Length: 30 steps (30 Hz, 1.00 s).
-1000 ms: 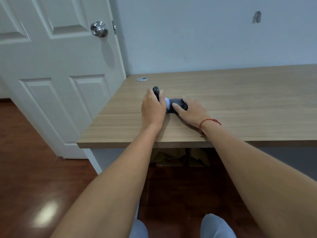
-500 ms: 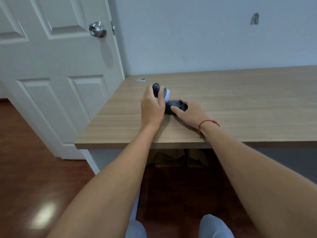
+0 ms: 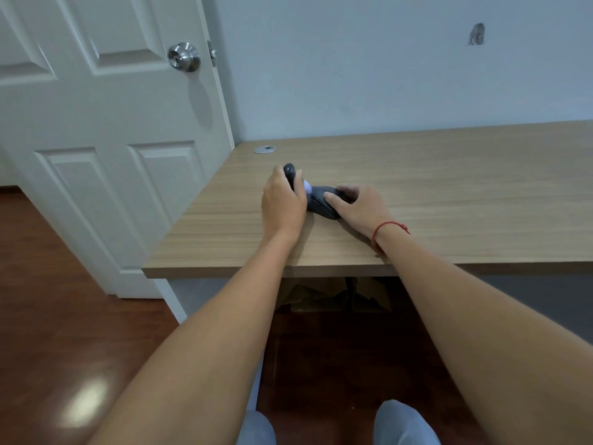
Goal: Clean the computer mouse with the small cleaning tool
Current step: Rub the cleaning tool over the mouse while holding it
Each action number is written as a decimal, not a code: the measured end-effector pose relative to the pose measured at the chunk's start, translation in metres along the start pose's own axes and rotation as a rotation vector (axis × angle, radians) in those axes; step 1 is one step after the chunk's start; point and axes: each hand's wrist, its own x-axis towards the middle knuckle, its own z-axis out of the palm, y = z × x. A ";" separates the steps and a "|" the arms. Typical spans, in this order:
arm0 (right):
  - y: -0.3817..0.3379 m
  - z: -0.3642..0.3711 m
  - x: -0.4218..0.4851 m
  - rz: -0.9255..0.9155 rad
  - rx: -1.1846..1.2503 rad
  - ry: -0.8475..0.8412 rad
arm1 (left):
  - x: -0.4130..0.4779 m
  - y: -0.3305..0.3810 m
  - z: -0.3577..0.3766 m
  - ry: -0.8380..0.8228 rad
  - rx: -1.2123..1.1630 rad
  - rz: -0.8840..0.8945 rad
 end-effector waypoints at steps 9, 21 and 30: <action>-0.004 -0.004 -0.005 0.205 0.136 0.185 | -0.007 0.009 -0.003 -0.014 -0.205 0.119; 0.000 0.001 0.001 0.178 0.099 0.245 | -0.008 0.008 -0.002 -0.016 -0.004 0.107; 0.004 0.004 0.010 0.061 -0.080 0.076 | 0.007 -0.006 0.004 -0.011 -0.135 -0.083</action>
